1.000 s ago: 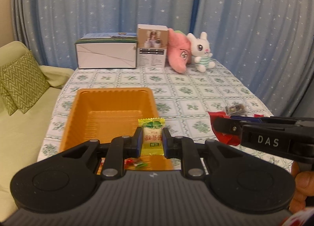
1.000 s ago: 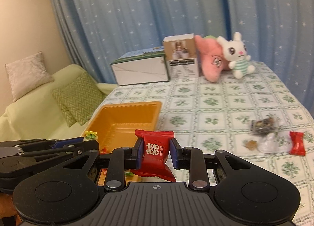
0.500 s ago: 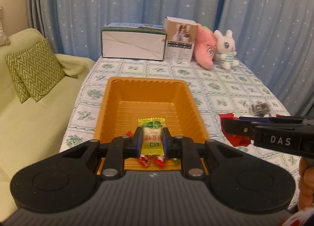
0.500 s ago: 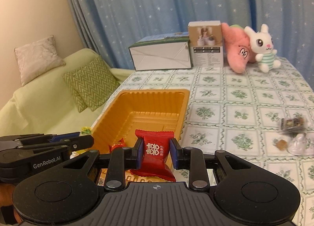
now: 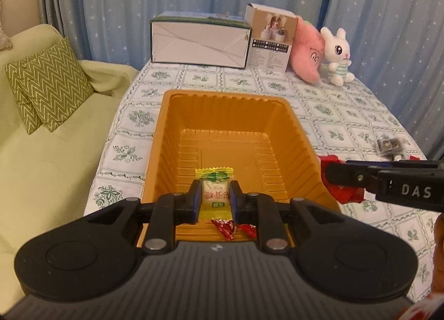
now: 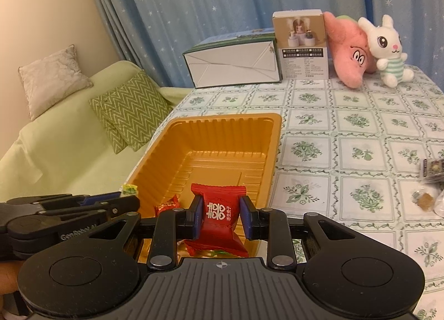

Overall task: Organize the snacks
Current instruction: 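Open both tools to drop the packets into the orange tray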

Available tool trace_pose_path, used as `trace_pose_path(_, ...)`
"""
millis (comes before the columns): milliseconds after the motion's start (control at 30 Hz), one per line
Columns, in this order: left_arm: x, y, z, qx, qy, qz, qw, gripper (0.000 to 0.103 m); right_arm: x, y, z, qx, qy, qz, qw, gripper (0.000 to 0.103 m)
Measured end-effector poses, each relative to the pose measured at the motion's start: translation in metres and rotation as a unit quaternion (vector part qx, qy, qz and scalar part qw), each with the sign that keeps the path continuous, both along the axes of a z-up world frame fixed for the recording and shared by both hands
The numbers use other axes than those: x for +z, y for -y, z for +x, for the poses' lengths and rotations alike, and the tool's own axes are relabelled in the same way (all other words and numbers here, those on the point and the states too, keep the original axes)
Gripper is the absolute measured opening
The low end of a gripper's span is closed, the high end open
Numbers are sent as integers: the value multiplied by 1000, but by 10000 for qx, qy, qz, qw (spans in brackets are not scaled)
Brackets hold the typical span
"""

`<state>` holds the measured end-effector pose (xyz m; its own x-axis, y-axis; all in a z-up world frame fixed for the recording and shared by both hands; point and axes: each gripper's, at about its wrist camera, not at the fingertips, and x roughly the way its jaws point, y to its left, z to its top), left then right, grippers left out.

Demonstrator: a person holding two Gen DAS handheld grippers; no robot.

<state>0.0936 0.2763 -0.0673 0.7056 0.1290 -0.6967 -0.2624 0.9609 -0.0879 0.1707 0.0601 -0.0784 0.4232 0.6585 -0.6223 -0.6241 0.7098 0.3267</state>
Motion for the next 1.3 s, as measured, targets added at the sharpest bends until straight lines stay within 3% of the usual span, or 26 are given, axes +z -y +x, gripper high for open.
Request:
trace_pose_path(67,-3,-5,0,87,-8,-83,9999,26,-2,-2,2,10,-13,-7,10000,29)
trace_pose_path(233,1,-7,-12,216,52,-56,9997,29,-6,-3,5,7,-49,-1,10000,29)
trace_pose_path(400,7,-4,-24,273,174,-17,9995,40,-7,-6,5,15,-111,20,9999,29)
trace_pose_path(567,10,-2,-31,307,240,-12,9992,42,-6,-13,5,106,-144,82,9998,29)
trace_pose_path(667,9,-2,-34,366,234,-9,9991,52,-8,-17,9,242,-281,236,9990,30)
trace_pose_path(700,9,-3,-35,377,232,-9,9990,53,-9,-18,10,265,-346,272,9987,32)
trace_pose_path(800,10,-3,-39,379,252,-35,9990,57,-6,-8,11,106,-353,465,9982,68)
trace_pose_path(1067,20,6,-52,361,357,-76,9987,64,10,27,2,-292,-240,454,9983,69)
trace_pose_path(1300,35,23,-61,290,401,-32,9988,72,23,70,-20,-687,113,239,9973,70)
